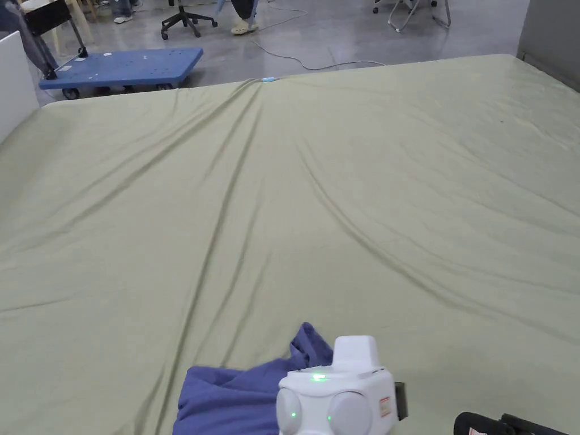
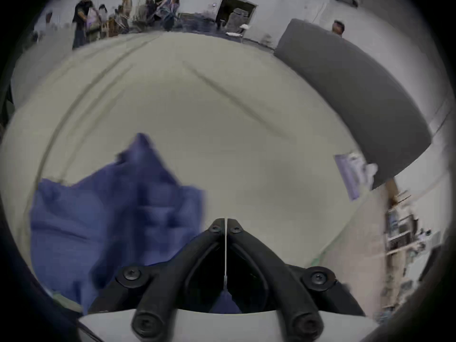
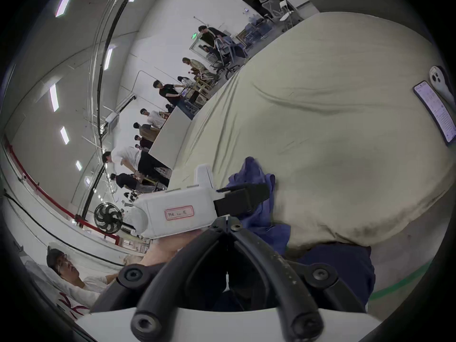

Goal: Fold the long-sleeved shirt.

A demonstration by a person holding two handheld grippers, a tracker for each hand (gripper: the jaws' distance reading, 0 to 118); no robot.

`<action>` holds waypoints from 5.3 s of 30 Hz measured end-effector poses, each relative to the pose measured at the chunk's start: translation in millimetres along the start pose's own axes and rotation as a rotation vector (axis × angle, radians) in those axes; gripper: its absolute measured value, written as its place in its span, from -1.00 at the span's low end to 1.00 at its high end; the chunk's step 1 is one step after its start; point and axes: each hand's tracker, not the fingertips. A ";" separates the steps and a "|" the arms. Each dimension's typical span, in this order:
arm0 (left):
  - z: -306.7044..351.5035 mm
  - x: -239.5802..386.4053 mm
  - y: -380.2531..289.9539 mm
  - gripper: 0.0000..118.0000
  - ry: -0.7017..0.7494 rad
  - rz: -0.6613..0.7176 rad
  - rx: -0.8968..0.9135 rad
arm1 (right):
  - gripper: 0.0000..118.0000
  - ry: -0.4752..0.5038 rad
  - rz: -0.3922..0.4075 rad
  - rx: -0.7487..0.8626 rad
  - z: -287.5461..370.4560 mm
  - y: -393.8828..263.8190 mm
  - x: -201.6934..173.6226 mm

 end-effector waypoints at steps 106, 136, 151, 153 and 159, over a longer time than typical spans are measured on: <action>371.2 -71.4 107.7 -0.97 0.455 -0.186 0.957 | -0.96 -0.432 0.635 0.644 24.2 129.3 -245.4; 355.7 -2.9 106.9 1.00 0.466 -0.242 0.961 | 1.00 -0.298 0.548 0.687 37.6 149.4 -223.0; 364.2 -4.2 90.1 1.00 0.485 -0.208 1.004 | 1.00 -0.431 0.751 0.698 36.4 119.9 -252.1; 364.1 -5.7 89.2 1.00 0.480 -0.204 0.993 | 1.00 -0.450 0.748 0.699 34.6 114.8 -256.2; 366.4 -10.5 87.1 1.00 0.473 -0.190 0.991 | 1.00 -0.435 0.749 0.709 34.8 107.4 -262.6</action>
